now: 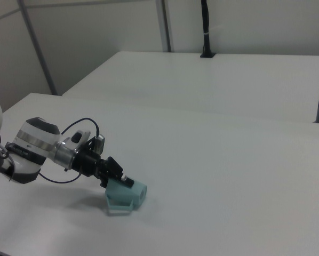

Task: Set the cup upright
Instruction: 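Close the gripper on the base of the teal cup, then lift the cup and rotate it so its opening faces up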

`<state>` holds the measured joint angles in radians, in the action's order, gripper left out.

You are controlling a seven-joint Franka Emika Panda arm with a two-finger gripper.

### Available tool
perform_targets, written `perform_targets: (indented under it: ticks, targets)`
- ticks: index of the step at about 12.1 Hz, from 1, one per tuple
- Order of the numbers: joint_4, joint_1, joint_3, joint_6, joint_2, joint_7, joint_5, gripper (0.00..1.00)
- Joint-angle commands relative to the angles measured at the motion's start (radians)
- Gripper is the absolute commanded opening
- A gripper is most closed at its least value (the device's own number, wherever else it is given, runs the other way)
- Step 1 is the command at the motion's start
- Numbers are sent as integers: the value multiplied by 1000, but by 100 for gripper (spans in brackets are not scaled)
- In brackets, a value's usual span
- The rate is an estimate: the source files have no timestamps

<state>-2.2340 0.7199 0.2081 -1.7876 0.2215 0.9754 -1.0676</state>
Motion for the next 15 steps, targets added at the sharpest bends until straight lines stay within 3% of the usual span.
perform_targets:
  ticks: [1, 3, 7, 10, 13, 15]
  targets:
    - [46, -30, 2, -85, -52, -133, 141, 0]
    - [94, -34, 4, -101, -80, -233, 239, 0]
    - [155, -37, 5, -134, -94, -262, 337, 0]
    - [183, -37, 39, -272, -105, -274, 486, 0]
    - [214, -63, 40, -286, -140, -438, 708, 0]
    - [229, -82, 42, -280, -172, -472, 779, 0]
